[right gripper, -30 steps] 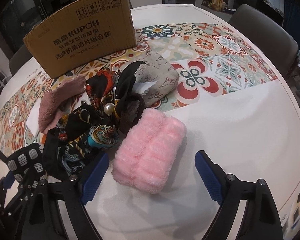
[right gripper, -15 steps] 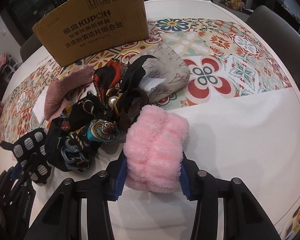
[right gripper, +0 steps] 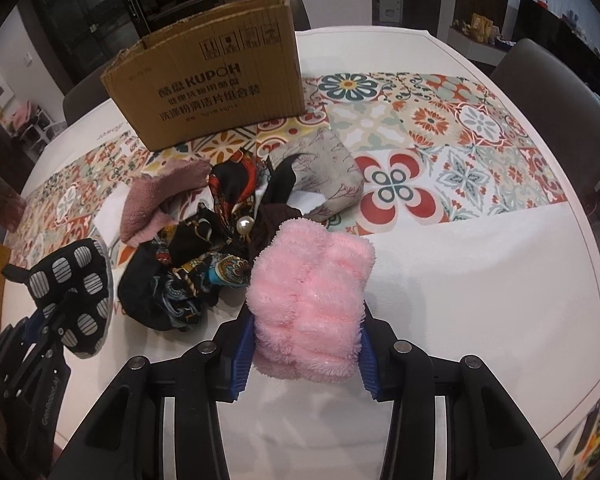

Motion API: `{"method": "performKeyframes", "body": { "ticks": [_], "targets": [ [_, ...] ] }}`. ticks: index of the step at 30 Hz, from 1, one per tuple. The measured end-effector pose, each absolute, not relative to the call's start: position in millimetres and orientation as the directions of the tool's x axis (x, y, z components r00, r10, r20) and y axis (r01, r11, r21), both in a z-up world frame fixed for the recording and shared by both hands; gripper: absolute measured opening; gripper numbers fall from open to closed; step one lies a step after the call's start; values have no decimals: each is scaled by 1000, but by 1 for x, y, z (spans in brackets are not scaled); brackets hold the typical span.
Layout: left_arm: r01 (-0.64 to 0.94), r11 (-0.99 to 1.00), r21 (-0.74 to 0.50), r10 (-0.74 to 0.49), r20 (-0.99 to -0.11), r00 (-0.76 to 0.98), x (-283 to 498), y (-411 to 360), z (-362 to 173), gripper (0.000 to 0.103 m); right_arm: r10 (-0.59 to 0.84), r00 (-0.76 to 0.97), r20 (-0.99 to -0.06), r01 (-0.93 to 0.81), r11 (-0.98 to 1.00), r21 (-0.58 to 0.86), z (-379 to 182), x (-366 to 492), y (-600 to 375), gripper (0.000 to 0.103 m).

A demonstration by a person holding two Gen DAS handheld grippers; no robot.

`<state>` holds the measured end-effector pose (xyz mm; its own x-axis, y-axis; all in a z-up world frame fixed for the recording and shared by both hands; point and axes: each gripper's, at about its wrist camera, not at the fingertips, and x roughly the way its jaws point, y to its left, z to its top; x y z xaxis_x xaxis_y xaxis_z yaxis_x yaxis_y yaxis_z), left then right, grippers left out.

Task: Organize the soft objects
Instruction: 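Grasp the patterned oven mitt with the left tool while the right tool grasps the pink wristband, then carry the oven mitt and pink wristband with both tools over the cardboard box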

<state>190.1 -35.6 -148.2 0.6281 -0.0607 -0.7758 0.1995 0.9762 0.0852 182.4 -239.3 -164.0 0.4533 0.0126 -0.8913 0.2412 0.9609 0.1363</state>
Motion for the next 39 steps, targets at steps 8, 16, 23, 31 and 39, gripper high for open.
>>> {"method": "performKeyframes", "body": {
  "ticks": [8, 16, 23, 31, 39],
  "targets": [
    [215, 974, 71, -97, -729, 678, 182, -43, -119, 20, 9, 501, -866, 223, 965, 139, -138, 173, -244, 45],
    [218, 974, 59, -121, -681, 723, 181, -45, -91, 20, 22, 569, -822, 197, 967, 162, -112, 174, -247, 45],
    [198, 979, 51, -121, -636, 762, 187, -41, -68, 20, 43, 656, -754, 145, 972, 182, -86, 184, -242, 45],
    [178, 983, 47, -117, -586, 802, 199, -39, -47, 20, 65, 731, -679, 76, 982, 175, -59, 201, -235, 45],
    [172, 984, 35, -126, -542, 831, 214, -41, -29, 20, 82, 774, -628, 25, 987, 159, -39, 221, -231, 45]
  ]
}}
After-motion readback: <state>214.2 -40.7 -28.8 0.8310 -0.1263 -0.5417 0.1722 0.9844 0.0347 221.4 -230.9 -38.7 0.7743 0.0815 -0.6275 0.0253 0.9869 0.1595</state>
